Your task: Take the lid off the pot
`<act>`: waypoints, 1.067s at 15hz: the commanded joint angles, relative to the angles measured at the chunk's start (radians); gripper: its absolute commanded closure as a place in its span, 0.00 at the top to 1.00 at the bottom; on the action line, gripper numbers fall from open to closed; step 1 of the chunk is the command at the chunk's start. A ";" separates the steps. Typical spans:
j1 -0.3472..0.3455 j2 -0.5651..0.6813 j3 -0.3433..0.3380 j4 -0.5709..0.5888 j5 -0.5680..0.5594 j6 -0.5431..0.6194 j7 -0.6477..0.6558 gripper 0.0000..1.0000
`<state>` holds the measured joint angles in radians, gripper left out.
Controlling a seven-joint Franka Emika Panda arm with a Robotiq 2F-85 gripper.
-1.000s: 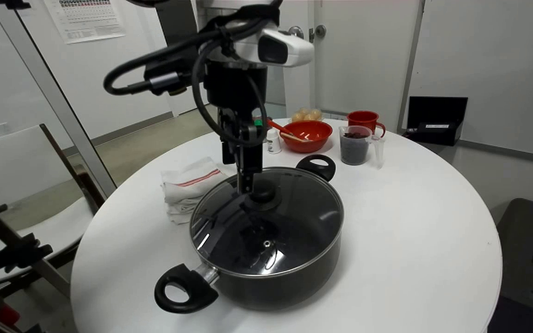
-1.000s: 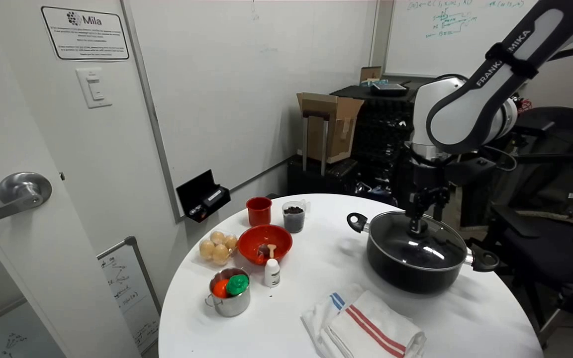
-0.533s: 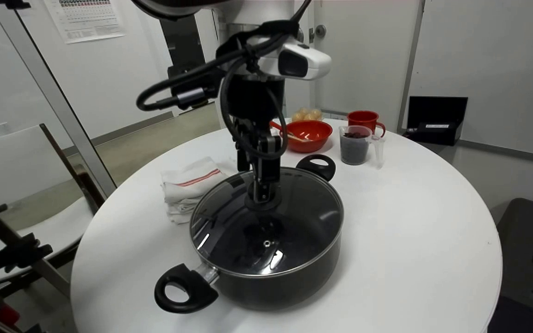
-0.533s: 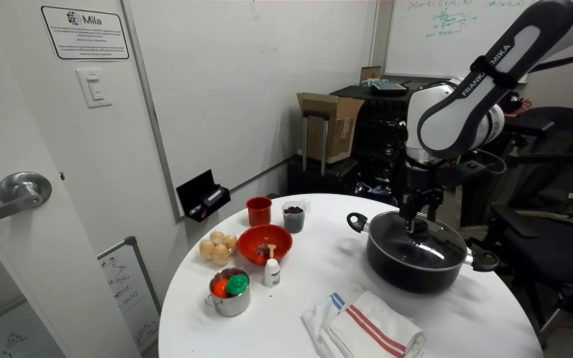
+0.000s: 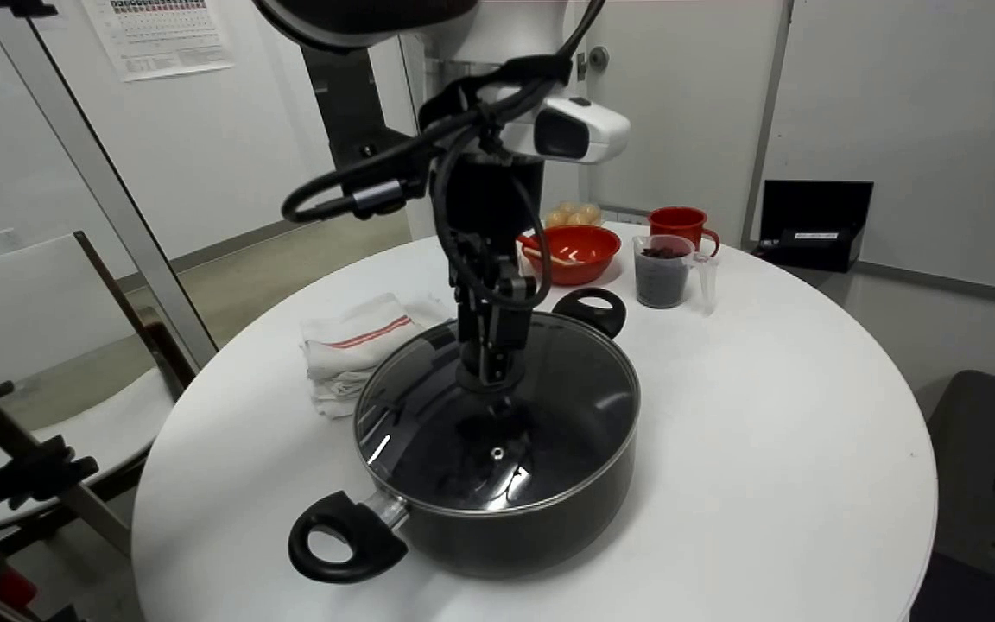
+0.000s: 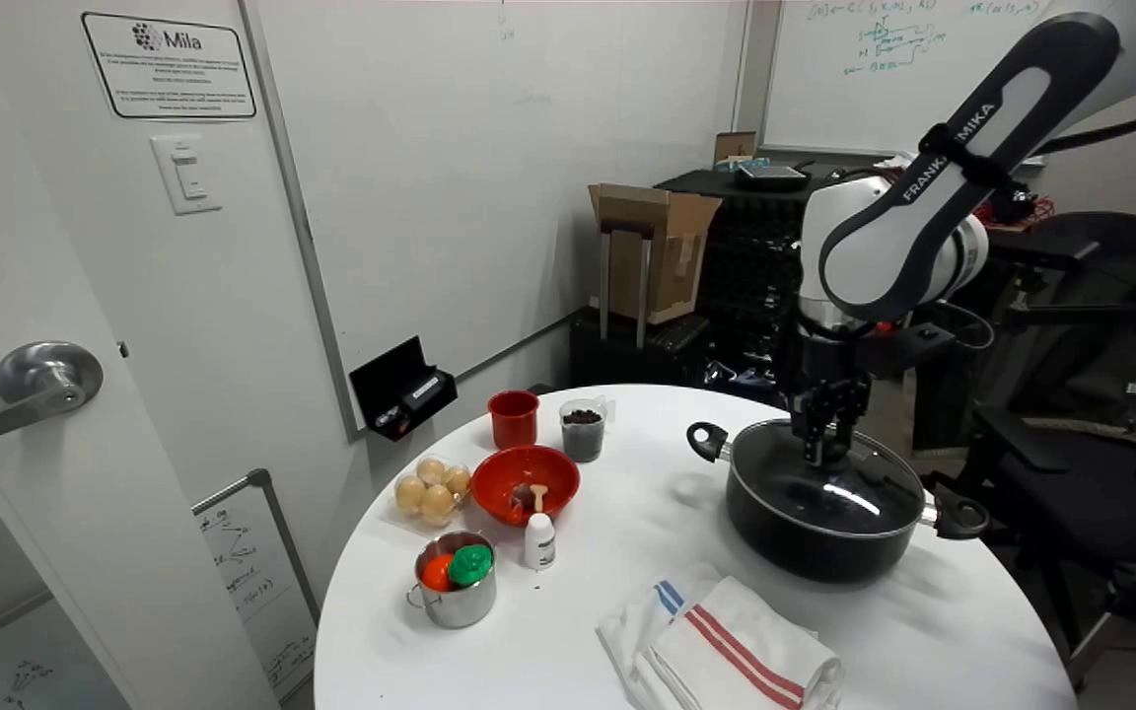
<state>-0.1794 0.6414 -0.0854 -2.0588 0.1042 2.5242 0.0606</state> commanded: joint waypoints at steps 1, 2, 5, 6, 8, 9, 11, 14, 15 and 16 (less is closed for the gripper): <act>-0.006 0.013 0.000 0.017 0.024 0.011 0.003 0.37; -0.009 0.011 0.000 0.017 0.025 0.012 0.003 0.30; -0.007 -0.002 -0.001 0.006 0.026 0.021 0.005 0.25; -0.005 -0.014 -0.002 -0.006 0.026 0.024 0.006 0.25; 0.002 -0.045 -0.007 -0.037 0.019 0.040 0.008 0.25; 0.008 -0.067 -0.012 -0.061 0.013 0.055 0.012 0.25; 0.016 -0.103 -0.014 -0.103 0.007 0.086 0.012 0.25; 0.037 -0.157 -0.017 -0.159 -0.006 0.126 0.015 0.25; 0.052 -0.177 -0.020 -0.177 -0.018 0.132 0.019 0.25; 0.062 -0.194 -0.018 -0.189 -0.028 0.131 0.016 0.25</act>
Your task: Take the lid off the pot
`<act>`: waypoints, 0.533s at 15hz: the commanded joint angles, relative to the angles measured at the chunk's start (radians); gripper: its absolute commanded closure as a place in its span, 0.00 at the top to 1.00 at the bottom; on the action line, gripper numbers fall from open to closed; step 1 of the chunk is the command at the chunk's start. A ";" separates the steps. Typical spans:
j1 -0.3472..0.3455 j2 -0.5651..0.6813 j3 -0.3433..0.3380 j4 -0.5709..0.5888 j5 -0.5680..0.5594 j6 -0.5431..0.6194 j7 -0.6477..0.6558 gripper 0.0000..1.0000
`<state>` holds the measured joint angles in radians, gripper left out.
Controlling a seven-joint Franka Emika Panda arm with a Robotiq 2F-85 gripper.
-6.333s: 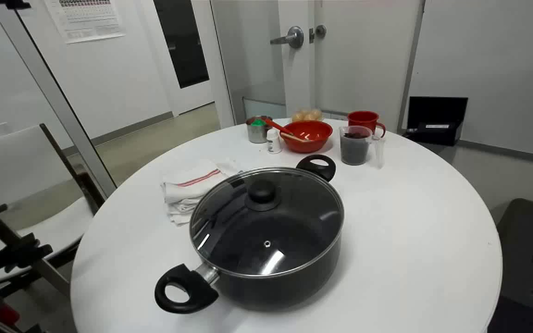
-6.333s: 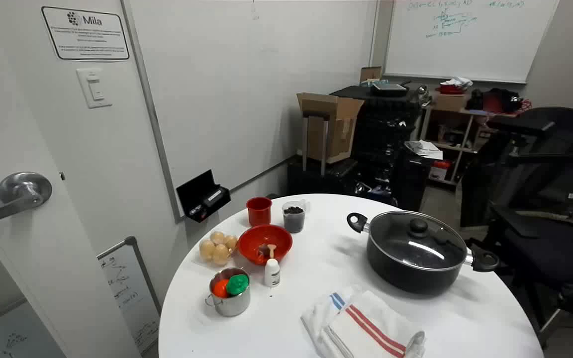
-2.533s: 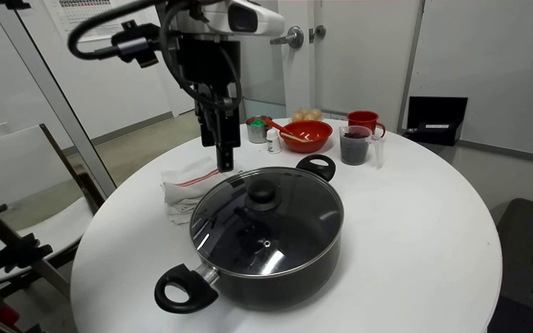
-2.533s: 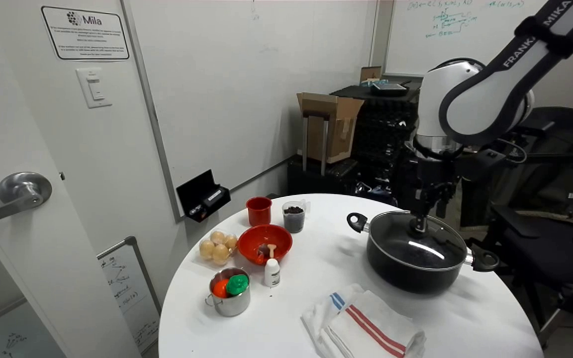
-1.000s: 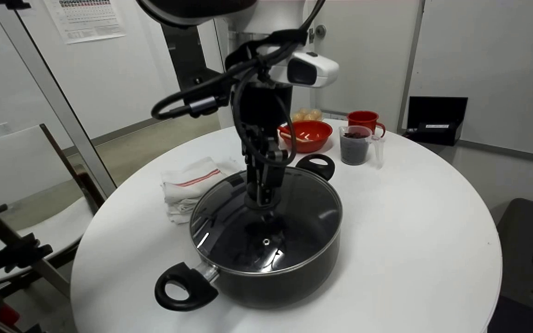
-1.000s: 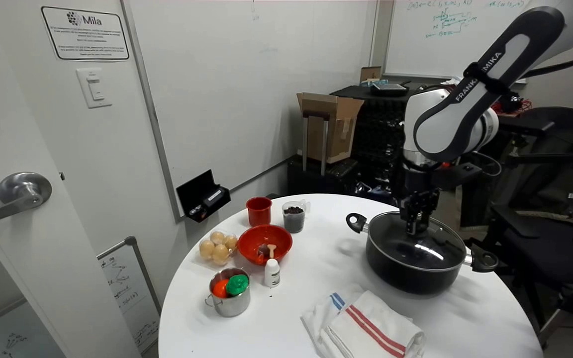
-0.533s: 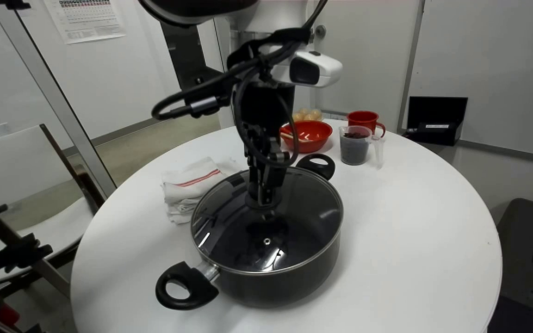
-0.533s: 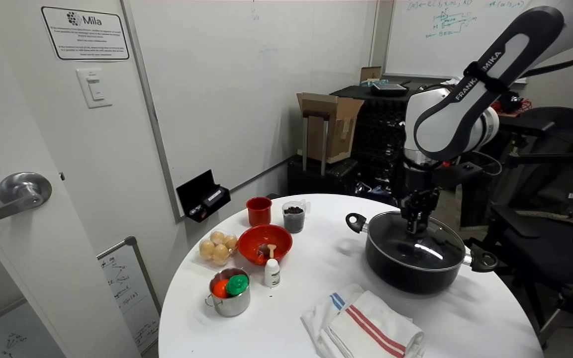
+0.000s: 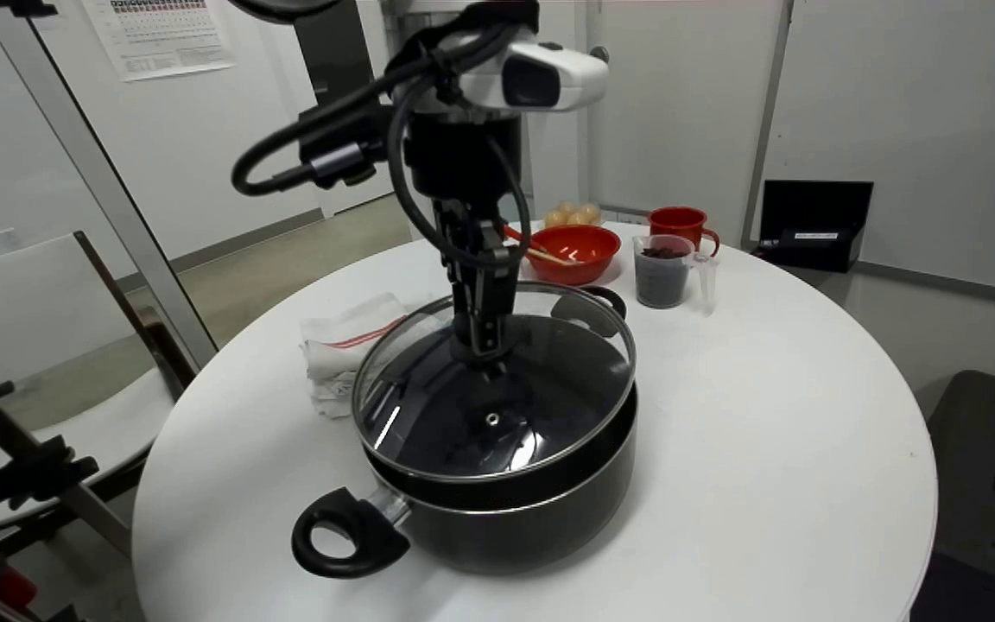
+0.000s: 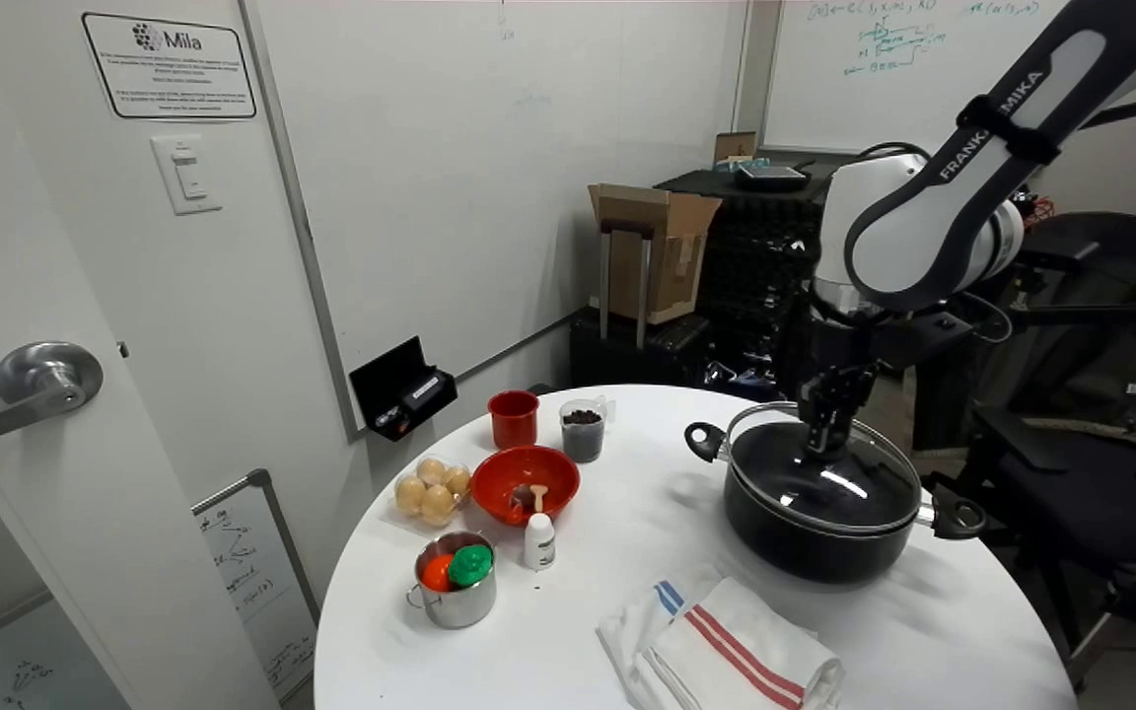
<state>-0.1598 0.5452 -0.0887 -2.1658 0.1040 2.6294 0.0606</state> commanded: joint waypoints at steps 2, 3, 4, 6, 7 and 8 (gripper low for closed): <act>0.072 -0.130 -0.013 -0.099 -0.054 0.016 0.017 0.25; 0.096 -0.141 -0.016 -0.098 -0.075 0.004 0.026 0.25; 0.112 -0.152 -0.013 -0.098 -0.092 -0.002 0.025 0.25; 0.158 -0.168 -0.014 -0.086 -0.144 -0.019 0.039 0.25; 0.182 -0.172 -0.012 -0.077 -0.171 -0.028 0.048 0.25; 0.203 -0.177 -0.010 -0.070 -0.199 -0.037 0.056 0.25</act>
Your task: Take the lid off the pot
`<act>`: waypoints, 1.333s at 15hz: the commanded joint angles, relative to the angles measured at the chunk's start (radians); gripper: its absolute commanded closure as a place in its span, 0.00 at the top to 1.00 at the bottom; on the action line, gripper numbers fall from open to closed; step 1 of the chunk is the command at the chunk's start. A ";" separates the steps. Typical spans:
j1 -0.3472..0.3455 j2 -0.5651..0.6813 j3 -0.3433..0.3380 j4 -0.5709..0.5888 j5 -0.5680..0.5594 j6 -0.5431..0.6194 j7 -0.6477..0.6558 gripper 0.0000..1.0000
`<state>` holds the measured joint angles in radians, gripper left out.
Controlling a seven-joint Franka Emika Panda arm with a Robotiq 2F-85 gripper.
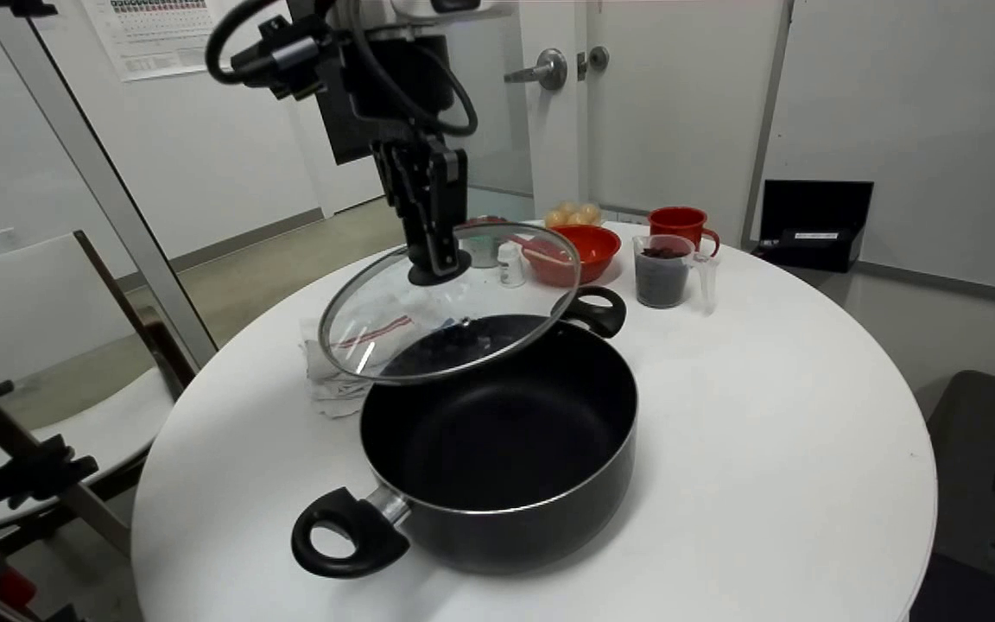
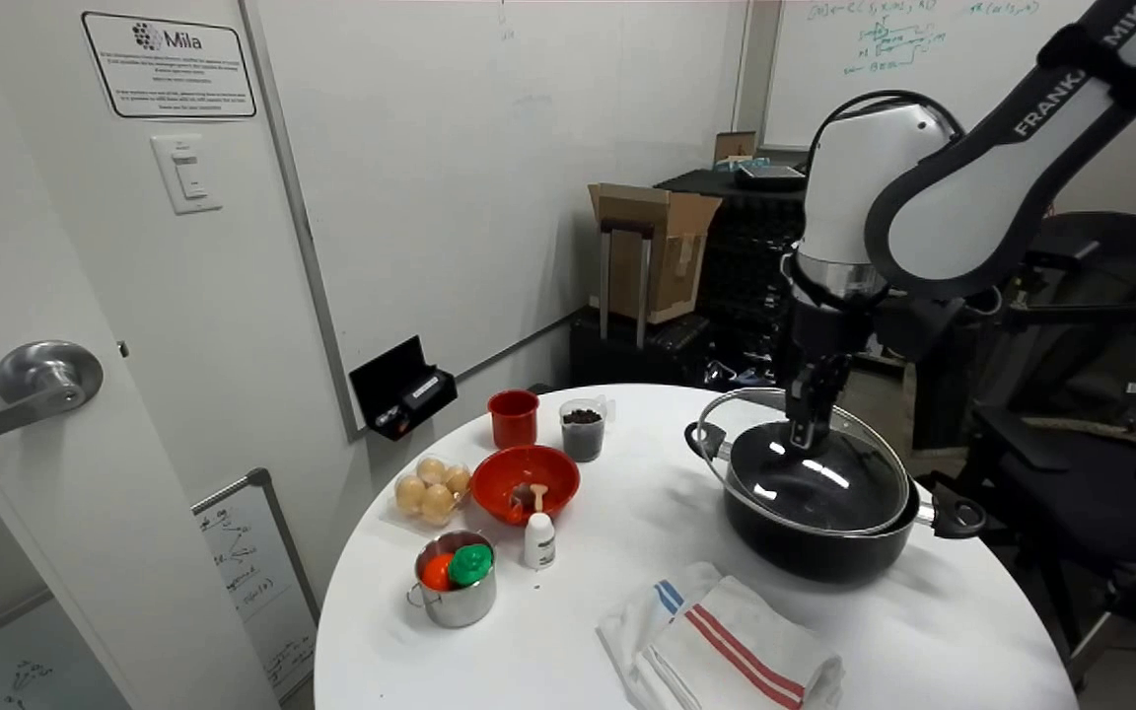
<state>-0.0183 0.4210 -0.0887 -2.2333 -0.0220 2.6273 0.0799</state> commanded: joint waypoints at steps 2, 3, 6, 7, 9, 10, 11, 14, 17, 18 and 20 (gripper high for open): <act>0.101 -0.058 -0.001 0.011 -0.120 -0.050 0.044 0.25; 0.121 -0.055 0.004 0.024 -0.143 -0.063 0.047 0.25; 0.170 -0.050 0.024 0.053 -0.199 -0.094 0.044 0.25; 0.185 -0.046 0.031 0.062 -0.219 -0.101 0.043 0.25; 0.207 -0.032 0.048 0.090 -0.245 -0.122 0.036 0.25; 0.215 -0.024 0.056 0.104 -0.256 -0.129 0.031 0.25; 0.224 -0.010 0.063 0.123 -0.269 -0.138 0.030 0.25; 0.251 0.015 0.077 0.153 -0.304 -0.145 0.033 0.25; 0.260 0.056 0.100 0.187 -0.311 -0.138 0.006 0.25; 0.261 0.075 0.105 0.204 -0.309 -0.133 -0.003 0.25; 0.246 0.134 0.126 0.262 -0.279 -0.139 -0.043 0.25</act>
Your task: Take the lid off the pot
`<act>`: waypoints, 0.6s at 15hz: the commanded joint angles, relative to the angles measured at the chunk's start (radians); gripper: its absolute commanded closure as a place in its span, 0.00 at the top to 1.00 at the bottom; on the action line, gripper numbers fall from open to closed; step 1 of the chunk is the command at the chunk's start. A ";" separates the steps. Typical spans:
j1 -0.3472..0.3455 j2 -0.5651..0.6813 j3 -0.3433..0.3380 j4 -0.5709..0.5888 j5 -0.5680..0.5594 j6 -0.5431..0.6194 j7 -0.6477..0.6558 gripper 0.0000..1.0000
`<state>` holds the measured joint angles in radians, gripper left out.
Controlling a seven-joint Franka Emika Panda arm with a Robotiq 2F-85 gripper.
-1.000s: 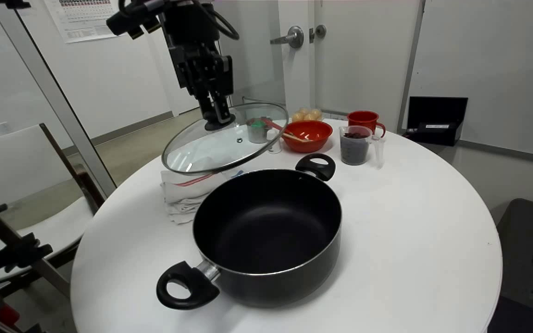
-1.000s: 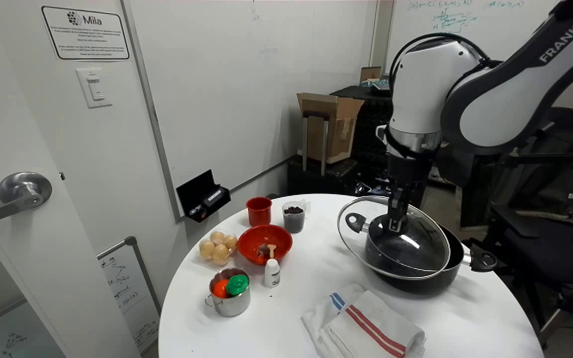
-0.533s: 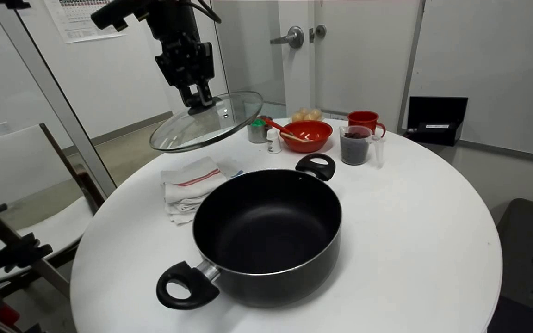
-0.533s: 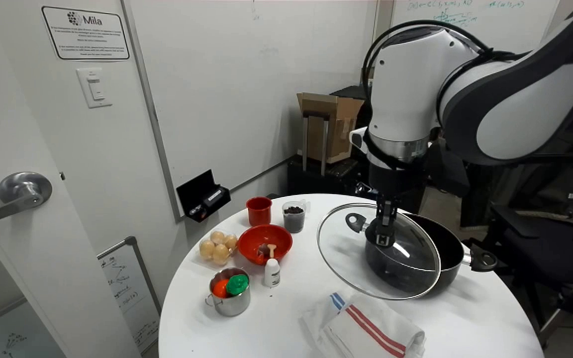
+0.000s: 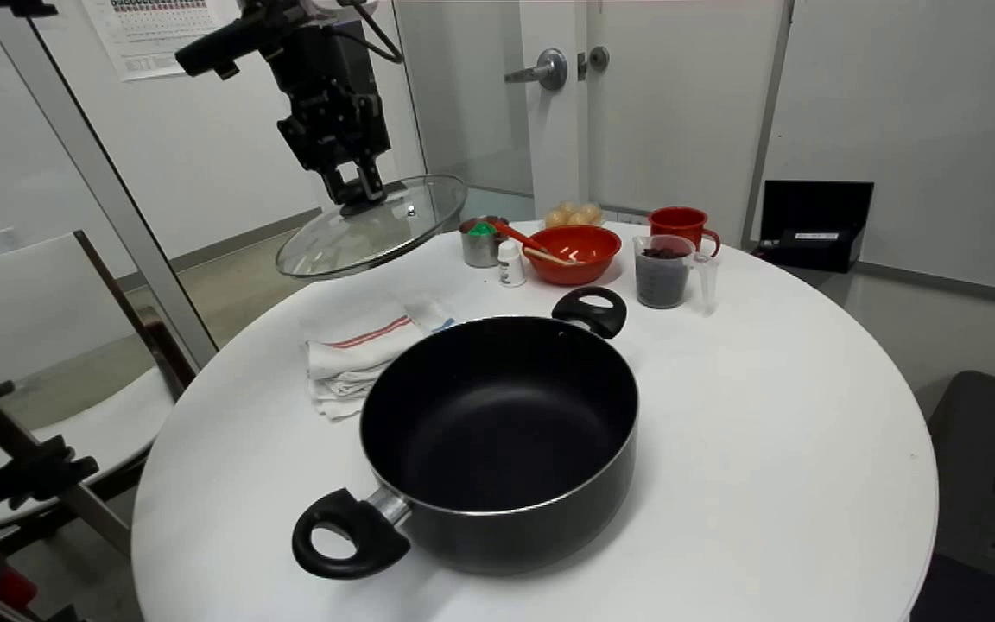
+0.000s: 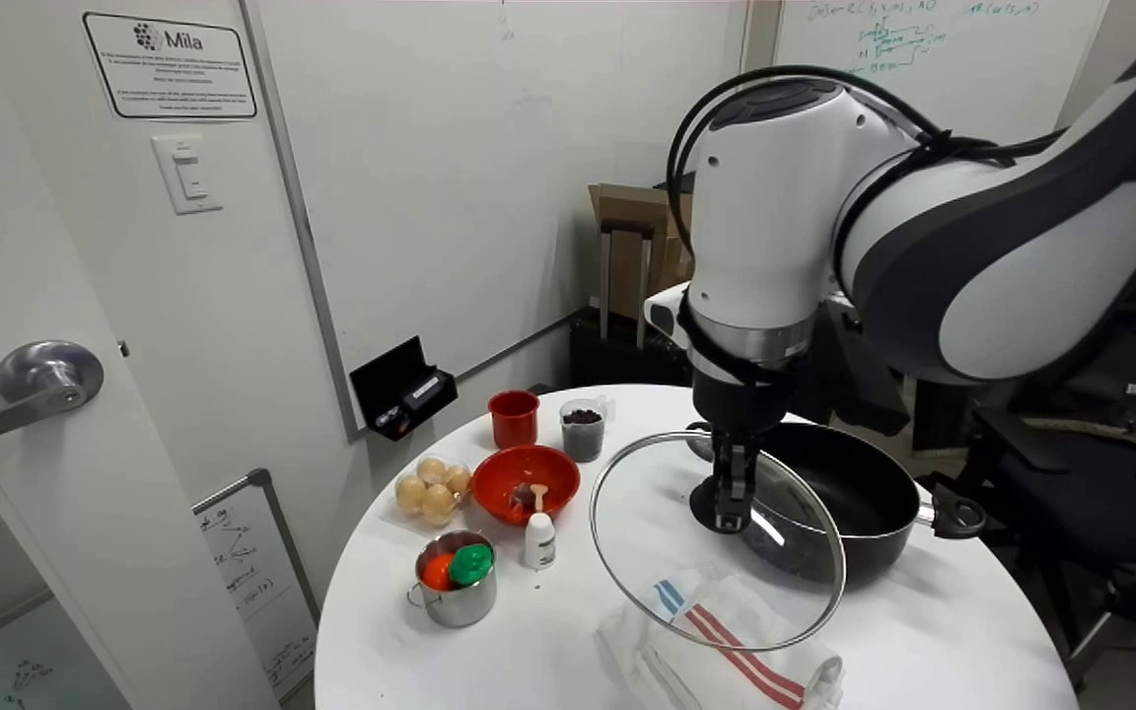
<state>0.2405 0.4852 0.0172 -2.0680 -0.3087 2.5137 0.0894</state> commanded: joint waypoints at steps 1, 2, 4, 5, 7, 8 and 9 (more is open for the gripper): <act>-0.020 0.115 0.028 0.142 0.019 -0.033 -0.074 0.25; -0.023 0.144 0.032 0.172 0.026 -0.040 -0.088 0.25; -0.063 0.220 0.074 0.247 0.080 -0.062 -0.171 0.25; -0.077 0.260 0.089 0.284 0.102 -0.080 -0.202 0.25; -0.095 0.323 0.107 0.346 0.131 -0.120 -0.255 0.25; -0.100 0.347 0.111 0.370 0.139 -0.136 -0.271 0.25; -0.104 0.371 0.114 0.392 0.146 -0.152 -0.285 0.25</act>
<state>0.1636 0.7778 0.1025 -1.7916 -0.1981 2.4399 -0.1243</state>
